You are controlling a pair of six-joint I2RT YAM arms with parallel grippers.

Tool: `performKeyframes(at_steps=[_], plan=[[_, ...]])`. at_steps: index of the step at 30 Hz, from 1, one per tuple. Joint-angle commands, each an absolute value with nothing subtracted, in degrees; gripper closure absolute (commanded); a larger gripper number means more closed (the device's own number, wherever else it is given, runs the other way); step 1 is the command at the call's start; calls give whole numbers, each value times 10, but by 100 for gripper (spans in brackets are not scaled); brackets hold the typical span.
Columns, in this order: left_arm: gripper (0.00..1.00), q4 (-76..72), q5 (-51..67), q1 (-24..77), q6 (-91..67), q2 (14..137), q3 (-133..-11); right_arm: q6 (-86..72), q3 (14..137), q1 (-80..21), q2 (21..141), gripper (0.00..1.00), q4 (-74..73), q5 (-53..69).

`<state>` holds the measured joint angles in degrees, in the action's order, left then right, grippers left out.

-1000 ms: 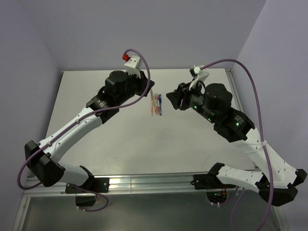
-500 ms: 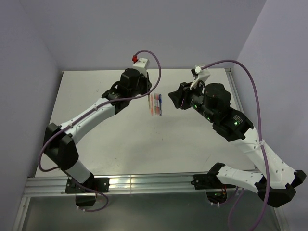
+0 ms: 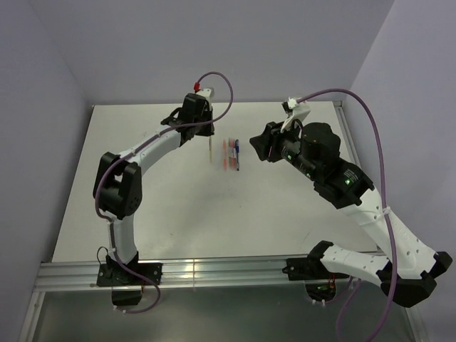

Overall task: Insert the pens into the pen caps
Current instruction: Place the pen at the center of the board.

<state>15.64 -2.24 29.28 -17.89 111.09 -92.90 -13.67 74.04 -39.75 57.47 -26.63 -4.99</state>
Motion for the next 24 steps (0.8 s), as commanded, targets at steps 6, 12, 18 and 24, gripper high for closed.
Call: performKeyframes(at_steps=[6,12,18,24], plan=[[100,161,38,283,-199,1173,-990,-140,736,-391,579,51,-250,-48],[100,165,66,272,-214,1217,-1019,-140,737,-389,584,51,-252,-48],[100,166,76,265,-221,1253,-1034,-141,736,-388,589,51,-251,-47],[95,164,86,259,-221,1282,-1047,-141,736,-387,594,51,-251,-47]])
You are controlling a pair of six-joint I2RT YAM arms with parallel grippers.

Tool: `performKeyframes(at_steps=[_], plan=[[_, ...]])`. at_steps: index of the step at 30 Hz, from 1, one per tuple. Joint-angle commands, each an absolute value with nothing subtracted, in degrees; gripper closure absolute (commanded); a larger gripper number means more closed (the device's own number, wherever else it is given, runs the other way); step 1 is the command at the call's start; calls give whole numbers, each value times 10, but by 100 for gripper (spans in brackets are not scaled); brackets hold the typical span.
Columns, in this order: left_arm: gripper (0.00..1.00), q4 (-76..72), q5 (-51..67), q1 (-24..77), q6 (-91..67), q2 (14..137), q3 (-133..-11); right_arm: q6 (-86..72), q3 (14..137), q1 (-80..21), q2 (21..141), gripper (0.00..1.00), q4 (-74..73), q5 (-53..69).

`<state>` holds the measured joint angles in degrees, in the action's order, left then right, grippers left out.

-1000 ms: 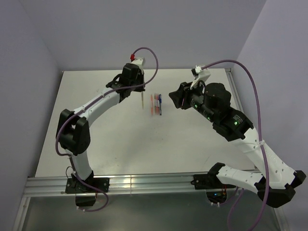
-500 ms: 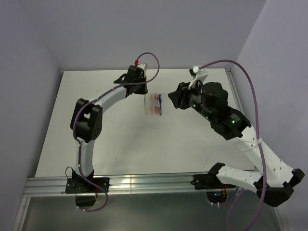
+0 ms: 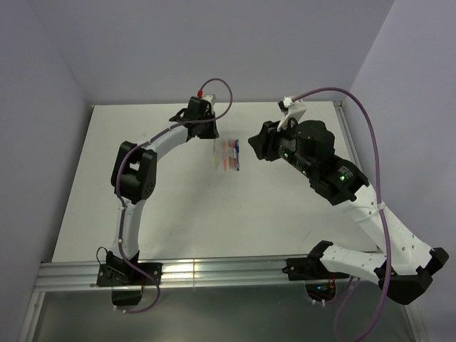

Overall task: Insert the pens into the pen caps
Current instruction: Place the pen at the center of the board, then reset both arms

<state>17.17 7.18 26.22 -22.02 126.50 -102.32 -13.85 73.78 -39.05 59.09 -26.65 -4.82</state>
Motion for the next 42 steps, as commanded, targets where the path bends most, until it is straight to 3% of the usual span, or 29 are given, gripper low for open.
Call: performKeyframes(at_steps=[1,10,21,31,42], plan=[[94,158,89,258,-222,1285,-1045,-141,736,-386,595,51,-251,-47],[87,133,109,255,-242,1316,-1043,-140,735,-384,598,51,-252,-47],[69,119,113,253,-245,1311,-1038,-139,733,-383,599,51,-251,-42],[68,115,84,246,-252,1259,-1022,-139,733,-383,599,51,-251,-42],[64,196,52,225,-272,1108,-992,-143,732,-382,603,49,-246,-41]])
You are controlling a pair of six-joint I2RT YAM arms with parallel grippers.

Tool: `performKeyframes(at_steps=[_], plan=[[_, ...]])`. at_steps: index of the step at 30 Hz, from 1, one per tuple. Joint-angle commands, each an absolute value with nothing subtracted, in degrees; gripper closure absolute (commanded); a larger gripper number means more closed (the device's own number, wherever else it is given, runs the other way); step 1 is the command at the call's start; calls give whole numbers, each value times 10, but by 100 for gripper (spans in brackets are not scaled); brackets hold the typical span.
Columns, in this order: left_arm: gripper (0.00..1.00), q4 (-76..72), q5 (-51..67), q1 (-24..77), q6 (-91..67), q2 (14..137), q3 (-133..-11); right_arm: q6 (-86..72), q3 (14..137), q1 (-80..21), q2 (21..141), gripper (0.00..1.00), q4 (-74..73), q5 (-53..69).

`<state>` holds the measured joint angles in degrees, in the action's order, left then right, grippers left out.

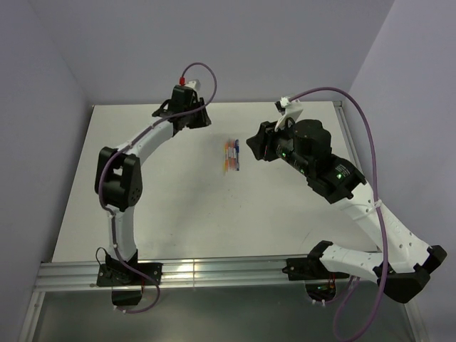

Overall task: Insert the pens into the pen caps
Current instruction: Reset both arms

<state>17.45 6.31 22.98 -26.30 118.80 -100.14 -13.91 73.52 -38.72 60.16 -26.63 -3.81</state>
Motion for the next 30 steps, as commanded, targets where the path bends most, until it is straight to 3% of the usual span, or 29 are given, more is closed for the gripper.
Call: performKeyframes(at_steps=[1,5,6,11,17,21,30], plan=[[62,201,55,225,-269,1092,-975,-143,732,-382,601,47,-247,-42],[60,228,75,223,-265,990,-930,-144,730,-381,600,34,-249,-51],[59,230,81,223,-265,971,-904,-145,731,-381,601,26,-250,-51],[52,232,98,223,-229,840,-827,-149,729,-374,605,14,-243,-41],[42,176,132,223,-216,701,-725,-155,729,-362,618,10,-238,-31],[37,132,127,222,-214,638,-672,-158,732,-358,619,0,-241,-33],[34,96,125,223,-215,594,-631,-164,724,-351,605,0,-224,-30]])
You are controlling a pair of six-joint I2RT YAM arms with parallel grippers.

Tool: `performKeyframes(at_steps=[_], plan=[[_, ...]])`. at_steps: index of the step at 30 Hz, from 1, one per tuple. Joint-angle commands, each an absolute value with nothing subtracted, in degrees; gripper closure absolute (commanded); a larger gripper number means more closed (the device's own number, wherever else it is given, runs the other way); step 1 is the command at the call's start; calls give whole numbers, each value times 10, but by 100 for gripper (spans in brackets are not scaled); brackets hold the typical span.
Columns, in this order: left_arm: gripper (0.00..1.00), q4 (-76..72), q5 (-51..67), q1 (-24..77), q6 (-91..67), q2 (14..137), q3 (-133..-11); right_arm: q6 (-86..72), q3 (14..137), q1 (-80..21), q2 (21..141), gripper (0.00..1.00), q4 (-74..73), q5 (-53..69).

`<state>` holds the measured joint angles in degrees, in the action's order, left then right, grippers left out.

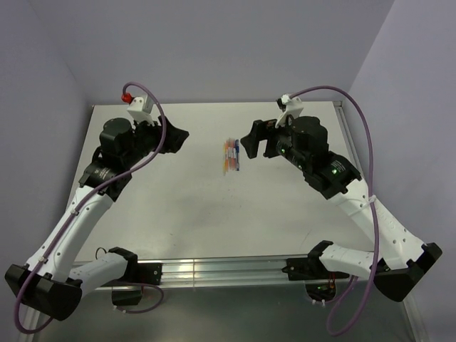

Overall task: Insert the pens into the pen caps
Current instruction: Reset both arms

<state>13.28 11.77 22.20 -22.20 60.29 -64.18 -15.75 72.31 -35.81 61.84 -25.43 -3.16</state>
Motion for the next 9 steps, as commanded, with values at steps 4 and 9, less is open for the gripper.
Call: performKeyframes(at_steps=[4,9], plan=[[33,92,132,223,-216,596,-628,-164,717,-344,597,0,-222,-20],[32,91,139,222,-215,599,-628,-166,710,-338,588,0,-215,-23]])
